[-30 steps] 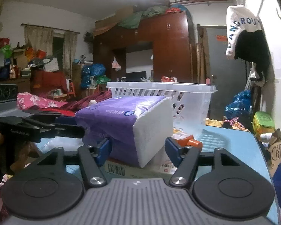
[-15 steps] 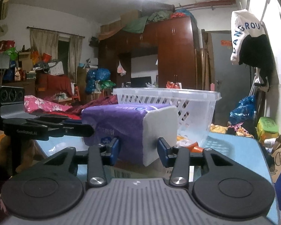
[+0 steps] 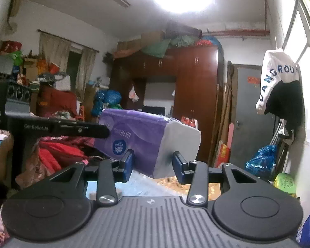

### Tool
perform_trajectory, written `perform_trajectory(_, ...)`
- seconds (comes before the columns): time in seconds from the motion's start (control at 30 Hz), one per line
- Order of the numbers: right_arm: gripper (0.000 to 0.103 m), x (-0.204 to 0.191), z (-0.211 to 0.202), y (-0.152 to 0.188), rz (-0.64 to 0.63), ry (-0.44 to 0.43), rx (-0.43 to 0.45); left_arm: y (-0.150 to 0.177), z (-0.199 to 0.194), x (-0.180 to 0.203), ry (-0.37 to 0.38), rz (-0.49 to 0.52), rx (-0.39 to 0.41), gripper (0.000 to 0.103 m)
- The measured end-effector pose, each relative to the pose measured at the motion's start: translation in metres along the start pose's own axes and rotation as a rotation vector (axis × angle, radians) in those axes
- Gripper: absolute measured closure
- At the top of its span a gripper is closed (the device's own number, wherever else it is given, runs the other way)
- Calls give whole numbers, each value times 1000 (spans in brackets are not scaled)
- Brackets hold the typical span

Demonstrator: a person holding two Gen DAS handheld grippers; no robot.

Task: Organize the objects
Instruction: 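Lift the tissue pack into the white basket and open both grippers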

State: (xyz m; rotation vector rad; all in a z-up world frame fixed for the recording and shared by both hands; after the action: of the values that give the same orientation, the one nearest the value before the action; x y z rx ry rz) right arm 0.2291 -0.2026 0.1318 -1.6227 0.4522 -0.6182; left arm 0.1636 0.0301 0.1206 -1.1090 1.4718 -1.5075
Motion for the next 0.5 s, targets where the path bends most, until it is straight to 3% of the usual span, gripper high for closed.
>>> perform_trajectory(0.13,58,28,51,-1,57,3,-93,-5,54,-41,-27,-89,-95,66)
perform_trajectory(0.37,58,65,142,38,149,22,-345,36,151,-102,-119,-249,-355,58)
perform_trajectory(0.5,58,70,178,53,169,47,-463,55,179,-120,-173,-305,-459,56)
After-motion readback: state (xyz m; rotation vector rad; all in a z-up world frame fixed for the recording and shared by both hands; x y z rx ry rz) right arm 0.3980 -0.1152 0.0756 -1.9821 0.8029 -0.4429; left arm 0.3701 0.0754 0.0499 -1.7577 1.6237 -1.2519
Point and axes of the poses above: each gripper's, at about its wrist camera, not at the fingertips, and z roughly the way its jaws point, x to its right, y to its underside, the point moved 4 cm from there along z, roughly the way its jaws point, and after that the axes turned 2 degrees about -y, right-handed, at the moved point
